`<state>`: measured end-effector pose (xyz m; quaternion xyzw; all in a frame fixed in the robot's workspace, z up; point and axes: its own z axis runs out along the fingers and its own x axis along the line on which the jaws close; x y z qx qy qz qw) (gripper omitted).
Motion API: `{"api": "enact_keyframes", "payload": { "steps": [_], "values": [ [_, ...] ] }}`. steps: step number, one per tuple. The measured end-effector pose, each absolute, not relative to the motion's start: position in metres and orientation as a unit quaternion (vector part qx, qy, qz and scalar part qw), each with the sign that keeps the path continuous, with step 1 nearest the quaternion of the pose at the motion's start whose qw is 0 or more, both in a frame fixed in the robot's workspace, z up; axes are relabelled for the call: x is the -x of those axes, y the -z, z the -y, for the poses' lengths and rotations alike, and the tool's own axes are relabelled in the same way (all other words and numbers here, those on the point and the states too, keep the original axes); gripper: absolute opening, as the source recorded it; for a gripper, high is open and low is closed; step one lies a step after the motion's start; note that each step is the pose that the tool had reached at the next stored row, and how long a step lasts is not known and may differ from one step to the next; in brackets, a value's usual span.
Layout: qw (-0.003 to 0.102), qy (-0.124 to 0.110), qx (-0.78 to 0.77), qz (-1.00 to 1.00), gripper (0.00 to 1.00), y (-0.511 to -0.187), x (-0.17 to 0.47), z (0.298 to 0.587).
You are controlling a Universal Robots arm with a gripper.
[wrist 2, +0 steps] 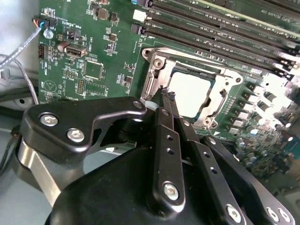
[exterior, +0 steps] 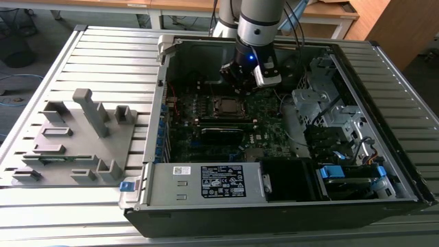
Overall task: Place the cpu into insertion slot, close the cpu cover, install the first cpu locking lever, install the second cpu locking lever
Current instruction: 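Close the cpu cover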
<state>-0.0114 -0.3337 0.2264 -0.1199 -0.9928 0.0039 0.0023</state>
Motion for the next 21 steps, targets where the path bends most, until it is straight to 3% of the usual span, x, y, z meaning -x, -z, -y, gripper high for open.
{"api": "enact_keyframes", "payload": {
  "steps": [21],
  "values": [
    [0.002, -0.005, 0.112, 0.994, 0.11, -0.217, 0.035, 0.334]
  ]
}}
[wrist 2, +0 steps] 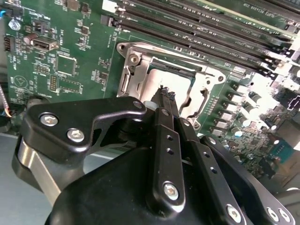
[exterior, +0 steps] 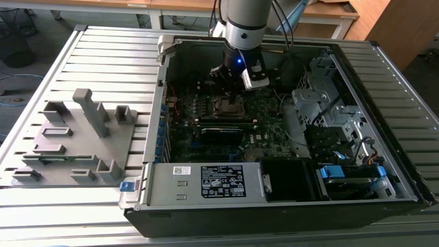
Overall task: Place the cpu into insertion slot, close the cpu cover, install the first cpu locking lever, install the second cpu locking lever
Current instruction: 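Close the cpu cover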
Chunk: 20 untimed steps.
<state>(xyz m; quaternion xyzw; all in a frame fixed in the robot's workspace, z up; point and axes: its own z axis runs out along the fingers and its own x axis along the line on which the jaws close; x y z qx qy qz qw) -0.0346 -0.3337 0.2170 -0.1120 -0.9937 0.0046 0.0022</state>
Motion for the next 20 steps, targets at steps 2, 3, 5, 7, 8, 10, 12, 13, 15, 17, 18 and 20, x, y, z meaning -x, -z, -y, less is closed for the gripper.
{"api": "enact_keyframes", "payload": {
  "steps": [2, 3, 5, 7, 8, 10, 12, 13, 15, 17, 18, 20],
  "values": [
    [0.002, -0.005, 0.107, 0.994, 0.11, -0.2160, 0.0355, 0.3337],
    [0.002, -0.005, 0.102, 0.995, 0.11, -0.2157, 0.0355, 0.3337],
    [0.002, -0.005, 0.094, 0.996, 0.11, -0.2151, 0.0357, 0.3338],
    [0.002, -0.005, 0.091, 0.996, 0.11, -0.2149, 0.0371, 0.3338],
    [0.002, -0.005, 0.091, 0.996, 0.11, -0.2148, 0.0386, 0.3337],
    [0.002, -0.005, 0.091, 0.996, 0.11, -0.2146, 0.0415, 0.3337],
    [0.002, -0.005, 0.091, 0.996, 0.11, -0.2146, 0.0425, 0.3337],
    [0.002, -0.005, 0.091, 0.996, 0.11, -0.2146, 0.0426, 0.3337],
    [0.002, -0.005, 0.091, 0.996, 0.11, -0.2146, 0.0426, 0.3338],
    [0.002, -0.005, 0.091, 0.996, 0.11, -0.2149, 0.0426, 0.3337],
    [0.002, -0.005, 0.090, 0.996, 0.11, -0.2149, 0.0426, 0.3337],
    [0.002, -0.004, 0.088, 0.996, 0.11, -0.2150, 0.0426, 0.3338]
  ]
}}
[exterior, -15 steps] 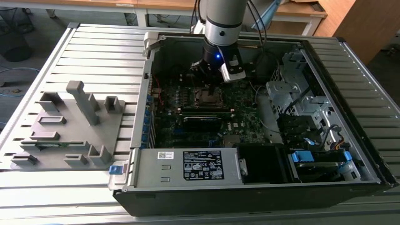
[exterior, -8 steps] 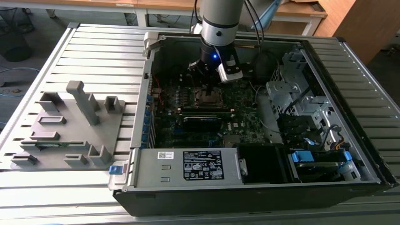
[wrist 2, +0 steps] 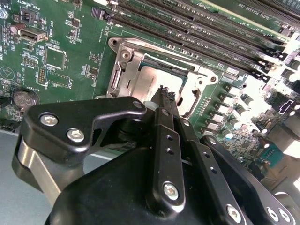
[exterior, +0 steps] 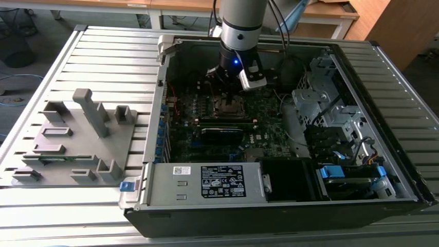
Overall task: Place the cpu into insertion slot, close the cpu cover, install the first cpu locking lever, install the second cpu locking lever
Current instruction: 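Close the cpu cover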
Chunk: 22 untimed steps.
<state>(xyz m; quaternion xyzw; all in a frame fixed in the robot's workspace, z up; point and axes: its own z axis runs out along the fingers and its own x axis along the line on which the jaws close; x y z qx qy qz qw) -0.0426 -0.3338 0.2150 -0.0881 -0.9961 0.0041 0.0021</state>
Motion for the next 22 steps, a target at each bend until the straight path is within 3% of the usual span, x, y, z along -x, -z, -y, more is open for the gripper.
{"api": "enact_keyframes", "payload": {
  "steps": [22],
  "values": [
    [0.002, -0.002, 0.080, 0.997, 0.11, -0.2148, 0.0443, 0.3337]
  ]
}}
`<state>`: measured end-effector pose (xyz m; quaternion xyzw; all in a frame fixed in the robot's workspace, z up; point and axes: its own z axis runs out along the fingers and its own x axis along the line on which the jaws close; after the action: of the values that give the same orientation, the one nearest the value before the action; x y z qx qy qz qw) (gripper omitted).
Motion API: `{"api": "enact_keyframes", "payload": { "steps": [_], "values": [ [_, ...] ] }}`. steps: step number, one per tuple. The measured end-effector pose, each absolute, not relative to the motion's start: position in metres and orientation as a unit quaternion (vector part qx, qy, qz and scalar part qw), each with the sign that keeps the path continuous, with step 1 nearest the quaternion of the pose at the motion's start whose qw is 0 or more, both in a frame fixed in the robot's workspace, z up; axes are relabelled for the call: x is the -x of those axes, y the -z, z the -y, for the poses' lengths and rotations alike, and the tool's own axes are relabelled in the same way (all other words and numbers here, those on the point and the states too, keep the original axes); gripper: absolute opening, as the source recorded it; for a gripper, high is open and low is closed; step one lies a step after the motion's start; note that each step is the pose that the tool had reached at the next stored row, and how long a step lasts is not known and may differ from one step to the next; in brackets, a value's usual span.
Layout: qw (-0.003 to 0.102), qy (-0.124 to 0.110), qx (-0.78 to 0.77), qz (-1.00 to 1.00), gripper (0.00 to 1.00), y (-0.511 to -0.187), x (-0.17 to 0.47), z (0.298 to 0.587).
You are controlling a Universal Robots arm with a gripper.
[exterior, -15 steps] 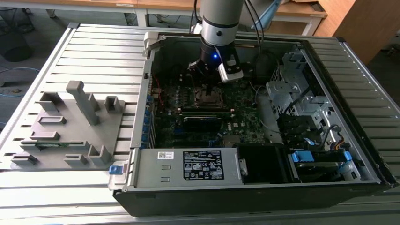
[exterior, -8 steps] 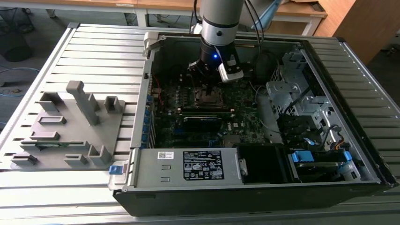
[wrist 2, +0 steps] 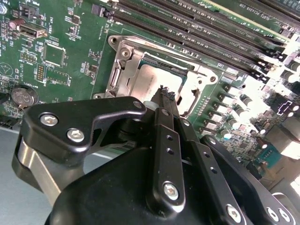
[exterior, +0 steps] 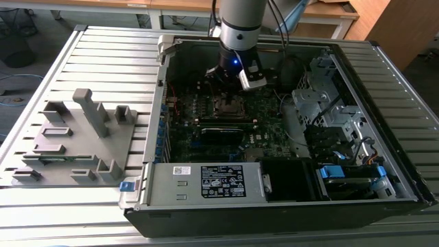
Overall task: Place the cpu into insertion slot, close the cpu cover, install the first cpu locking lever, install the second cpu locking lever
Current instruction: 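Close the cpu cover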
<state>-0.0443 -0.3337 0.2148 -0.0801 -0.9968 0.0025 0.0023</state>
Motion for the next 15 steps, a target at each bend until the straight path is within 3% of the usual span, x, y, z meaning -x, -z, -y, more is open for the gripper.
{"api": "enact_keyframes", "payload": {
  "steps": [15],
  "values": [
    [0.002, -0.003, 0.080, 0.997, 0.11, -0.212, 0.062, 0.334]
  ]
}}
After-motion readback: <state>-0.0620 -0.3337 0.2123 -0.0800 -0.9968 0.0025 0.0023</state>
